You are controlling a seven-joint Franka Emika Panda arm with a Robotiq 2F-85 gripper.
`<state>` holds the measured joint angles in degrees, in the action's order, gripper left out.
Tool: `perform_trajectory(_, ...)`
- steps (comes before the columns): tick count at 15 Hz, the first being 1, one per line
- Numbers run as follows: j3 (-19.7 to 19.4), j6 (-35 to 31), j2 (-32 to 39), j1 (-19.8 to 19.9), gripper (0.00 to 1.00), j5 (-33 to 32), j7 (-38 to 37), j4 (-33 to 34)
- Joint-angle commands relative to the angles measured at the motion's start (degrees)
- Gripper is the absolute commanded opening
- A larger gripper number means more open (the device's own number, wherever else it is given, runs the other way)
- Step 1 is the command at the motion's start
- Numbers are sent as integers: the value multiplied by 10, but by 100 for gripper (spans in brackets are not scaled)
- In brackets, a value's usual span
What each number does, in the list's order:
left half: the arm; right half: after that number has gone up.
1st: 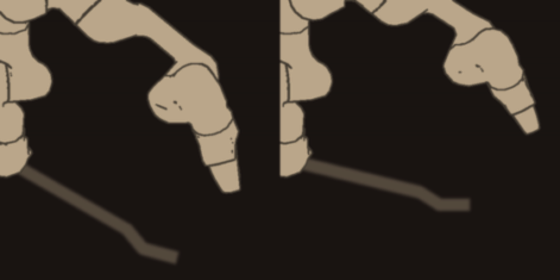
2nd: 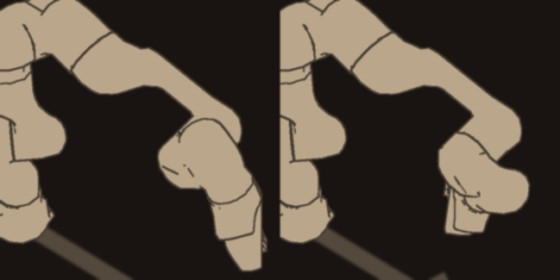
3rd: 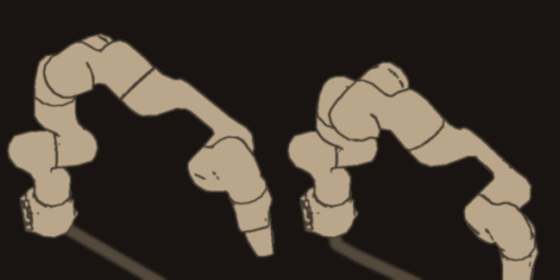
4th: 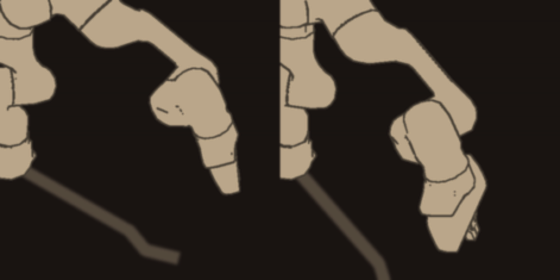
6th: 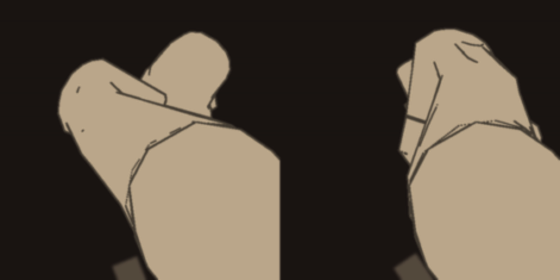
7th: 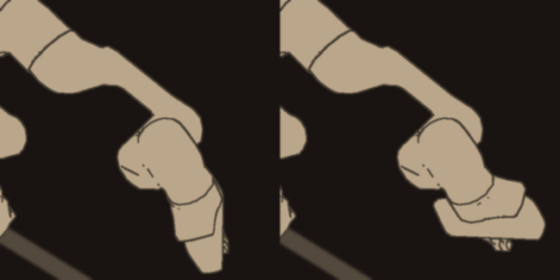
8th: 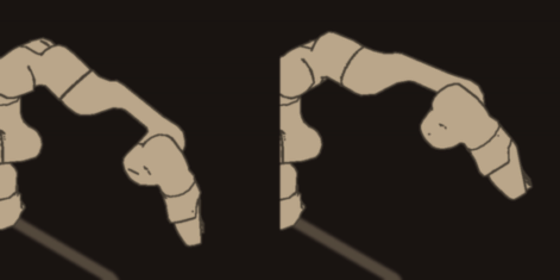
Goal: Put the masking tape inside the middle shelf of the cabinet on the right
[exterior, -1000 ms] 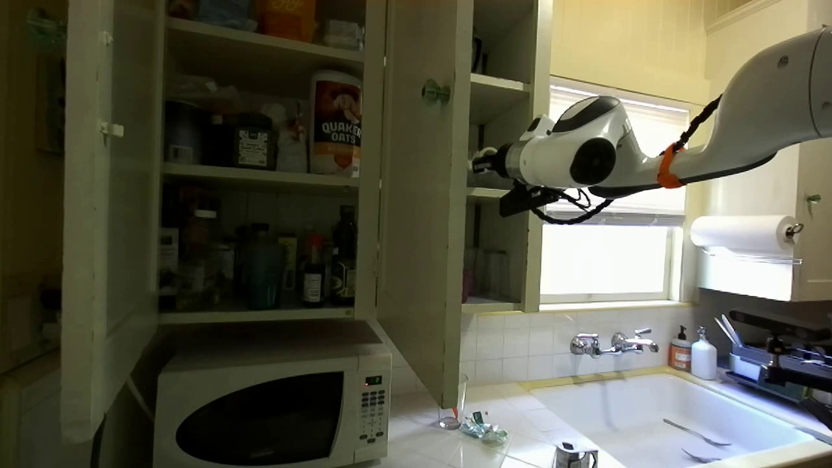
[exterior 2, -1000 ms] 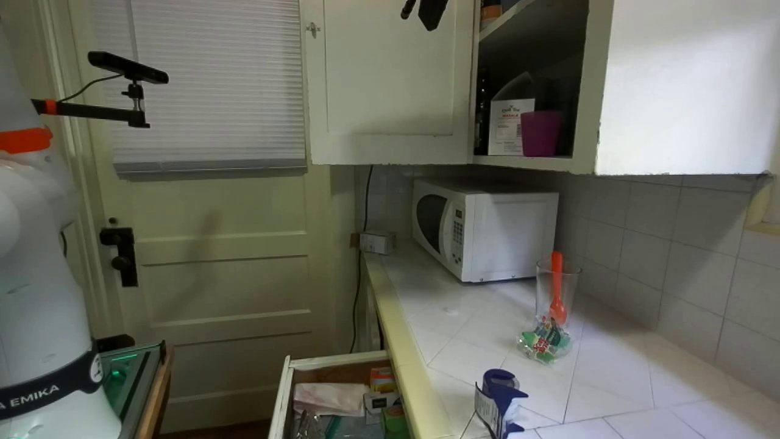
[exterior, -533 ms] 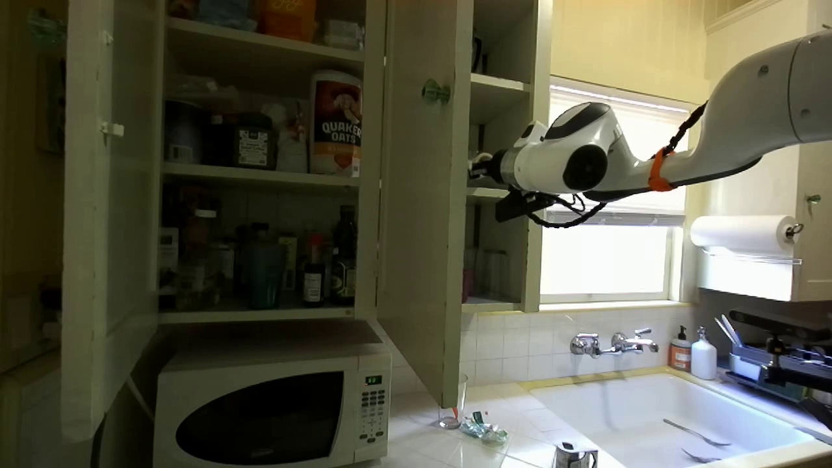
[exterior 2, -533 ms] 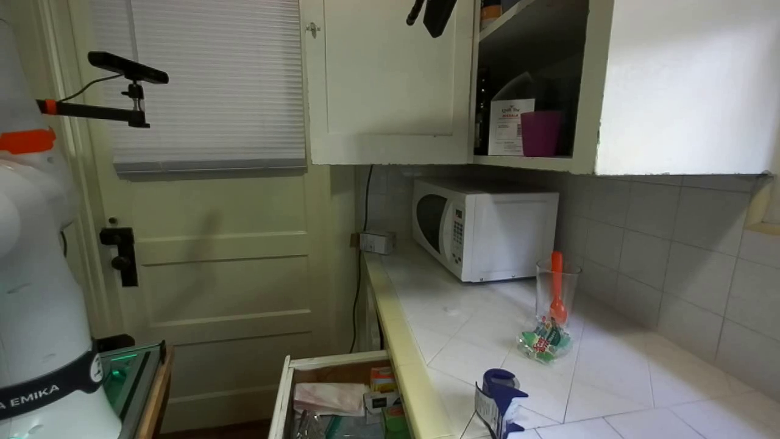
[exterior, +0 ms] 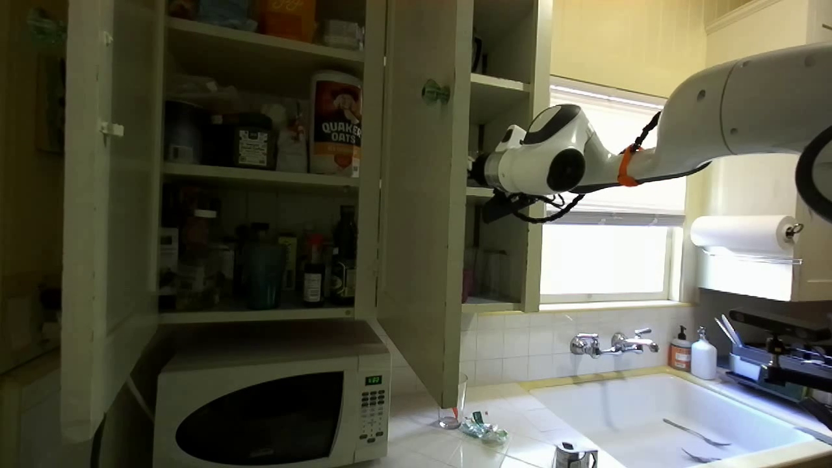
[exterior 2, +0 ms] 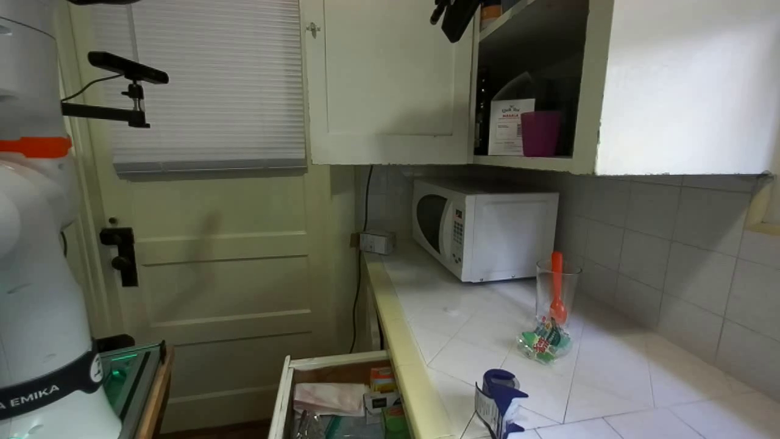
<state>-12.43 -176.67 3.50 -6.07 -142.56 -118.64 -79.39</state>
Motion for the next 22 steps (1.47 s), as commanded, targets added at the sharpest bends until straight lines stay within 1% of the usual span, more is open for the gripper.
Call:
perform_trajectory(1, 7, -50, 60, 9, 4, -22, -29, 84)
perform_trajectory(3, 10, -51, 75, 12, 4, -17, -28, 99)
perform_trajectory(8, 9, -44, 94, 14, 4, -5, -18, 110)
perform_trajectory(10, 5, -47, 89, 10, 40, 2, -7, 103)
perform_trajectory(12, 3, -42, 86, 6, 53, 4, -1, 97)
perform_trajectory(14, 2, -37, 81, 3, 70, 5, 2, 90)
perform_trajectory(16, 3, -34, 76, 0, 84, 4, 3, 83)
perform_trajectory(17, 4, -32, 73, -2, 93, 3, 4, 80)
perform_trajectory(18, 5, -31, 69, -4, 99, 1, 4, 75)
perform_trajectory(19, 6, -31, 67, -5, 100, 0, 3, 72)
perform_trajectory(22, 9, -29, 58, -14, 100, -3, 5, 60)
